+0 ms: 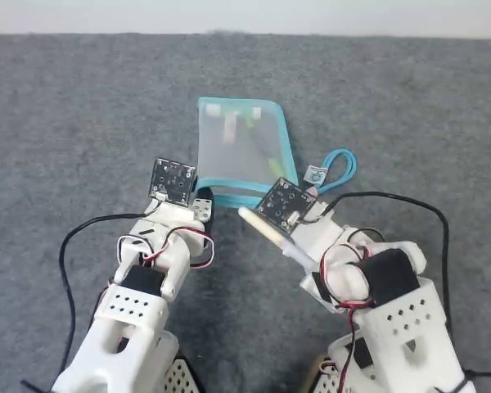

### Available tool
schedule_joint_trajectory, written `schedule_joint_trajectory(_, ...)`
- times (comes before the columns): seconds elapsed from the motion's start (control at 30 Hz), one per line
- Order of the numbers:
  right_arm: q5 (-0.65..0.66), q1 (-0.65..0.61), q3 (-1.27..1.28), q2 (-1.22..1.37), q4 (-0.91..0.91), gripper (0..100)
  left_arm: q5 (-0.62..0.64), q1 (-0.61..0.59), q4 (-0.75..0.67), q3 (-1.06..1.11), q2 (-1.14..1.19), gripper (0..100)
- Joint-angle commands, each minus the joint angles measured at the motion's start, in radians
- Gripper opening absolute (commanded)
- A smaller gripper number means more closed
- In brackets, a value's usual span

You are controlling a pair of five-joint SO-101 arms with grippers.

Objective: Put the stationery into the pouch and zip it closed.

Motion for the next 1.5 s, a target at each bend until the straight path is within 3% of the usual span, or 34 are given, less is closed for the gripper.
schedule_joint_trajectory(0.0, -0.049, -0.001, -0.032, 0.082, -0.065, 0.6, -0.003, 0.011, -0.04, -0.022, 0.006, 1)
schedule_joint_trajectory(0.93, -0.485, -0.027, -0.904, 1.024, -0.196, 1.1, -0.044, 0.012, -0.04, -0.012, -0.002, 1)
schedule_joint_trajectory(1.23, -0.451, -0.09, -0.957, 1.056, -0.2, 23.6, -0.046, 0.014, -0.04, -0.012, -0.002, 1)
schedule_joint_trajectory(1.47, -0.377, -0.085, -0.95, 0.954, -0.177, 25.3, -0.046, 0.012, -0.04, -0.012, -0.002, 1)
